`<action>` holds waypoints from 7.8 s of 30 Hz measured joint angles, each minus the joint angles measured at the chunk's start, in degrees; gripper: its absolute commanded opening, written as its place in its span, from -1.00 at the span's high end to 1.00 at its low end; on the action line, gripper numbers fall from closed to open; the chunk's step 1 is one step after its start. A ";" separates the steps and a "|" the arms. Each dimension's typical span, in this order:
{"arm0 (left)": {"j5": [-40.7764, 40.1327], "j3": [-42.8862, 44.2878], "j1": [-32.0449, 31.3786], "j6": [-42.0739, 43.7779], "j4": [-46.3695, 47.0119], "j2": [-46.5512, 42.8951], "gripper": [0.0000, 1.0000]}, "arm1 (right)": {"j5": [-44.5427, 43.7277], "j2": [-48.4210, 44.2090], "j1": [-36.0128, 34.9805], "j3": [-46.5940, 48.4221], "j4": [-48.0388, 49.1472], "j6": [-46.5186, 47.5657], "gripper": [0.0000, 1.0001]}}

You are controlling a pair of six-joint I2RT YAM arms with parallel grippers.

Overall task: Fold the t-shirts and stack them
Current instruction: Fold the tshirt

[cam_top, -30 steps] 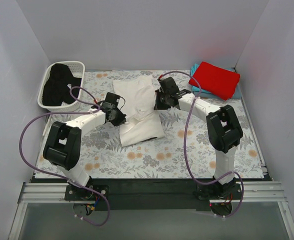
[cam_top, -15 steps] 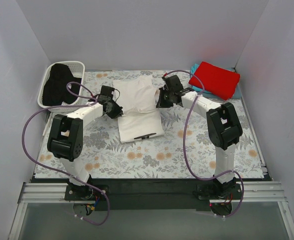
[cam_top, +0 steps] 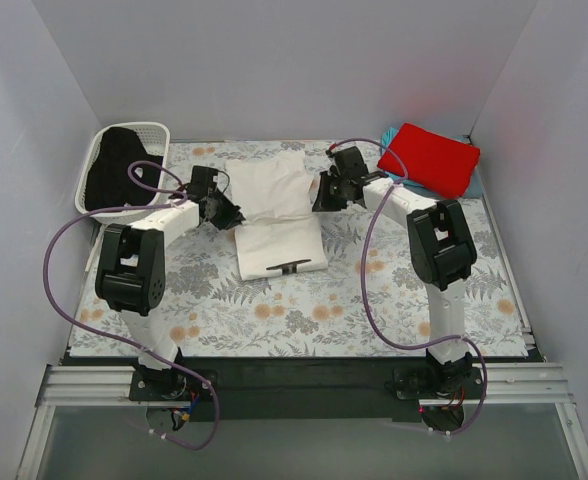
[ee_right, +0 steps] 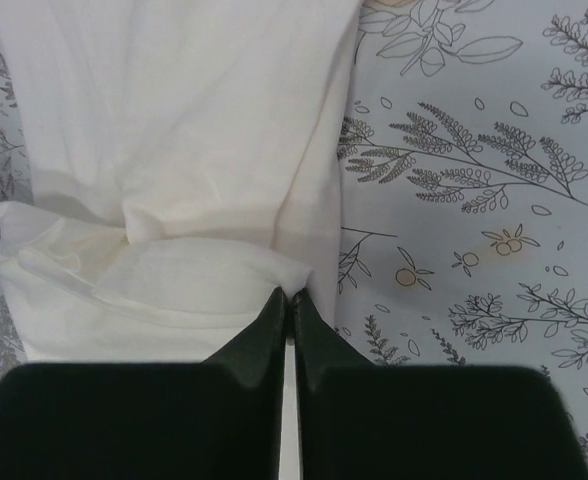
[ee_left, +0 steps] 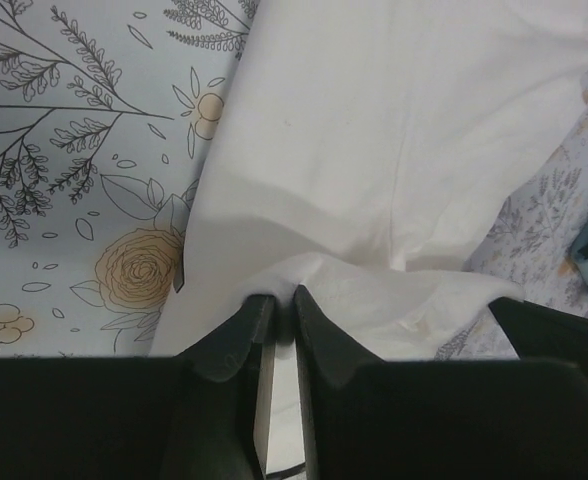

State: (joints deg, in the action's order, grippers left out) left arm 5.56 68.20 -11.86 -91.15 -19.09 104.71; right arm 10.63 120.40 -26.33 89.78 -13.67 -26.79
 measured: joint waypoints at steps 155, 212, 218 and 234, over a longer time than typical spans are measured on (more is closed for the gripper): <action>8.44 -18.23 -5.92 -2.16 13.05 -10.21 1.00 | 19.08 -19.02 -7.19 -31.39 27.63 -10.75 -0.05; 8.26 -35.91 -11.96 -2.75 0.24 -28.76 1.00 | 10.29 -14.05 0.11 -33.40 20.85 -8.17 0.12; 8.13 -37.03 -12.07 -2.91 0.44 -28.00 1.00 | 12.98 -13.49 2.60 -33.24 22.27 -8.20 0.09; 6.97 -31.56 -12.17 -1.05 -9.35 -36.17 0.44 | 8.50 -40.72 -5.77 -52.17 11.61 -7.65 0.06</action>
State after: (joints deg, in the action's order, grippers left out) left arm 12.53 36.64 -24.03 -92.20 -28.45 68.53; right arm 19.14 79.68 -32.10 37.60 -2.07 -34.44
